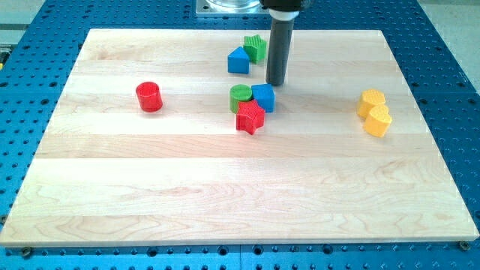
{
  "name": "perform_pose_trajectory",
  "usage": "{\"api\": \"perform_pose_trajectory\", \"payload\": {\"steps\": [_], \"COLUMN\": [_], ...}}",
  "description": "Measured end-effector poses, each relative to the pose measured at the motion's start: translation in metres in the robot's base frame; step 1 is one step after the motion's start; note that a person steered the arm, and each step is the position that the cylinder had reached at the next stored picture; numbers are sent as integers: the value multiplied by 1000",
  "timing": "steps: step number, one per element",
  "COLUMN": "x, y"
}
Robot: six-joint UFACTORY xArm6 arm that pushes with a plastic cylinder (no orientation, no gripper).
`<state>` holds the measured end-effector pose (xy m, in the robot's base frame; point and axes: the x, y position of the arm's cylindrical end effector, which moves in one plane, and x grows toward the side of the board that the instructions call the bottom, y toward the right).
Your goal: Move the triangle away from the green star
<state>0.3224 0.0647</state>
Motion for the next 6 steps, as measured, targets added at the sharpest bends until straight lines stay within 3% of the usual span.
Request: {"api": "perform_pose_trajectory", "payload": {"steps": [1,2,3,4,5,6], "x": [-28,-28,-11,40,103,106], "y": [-35,-93,-120,-133,-98,-76]}}
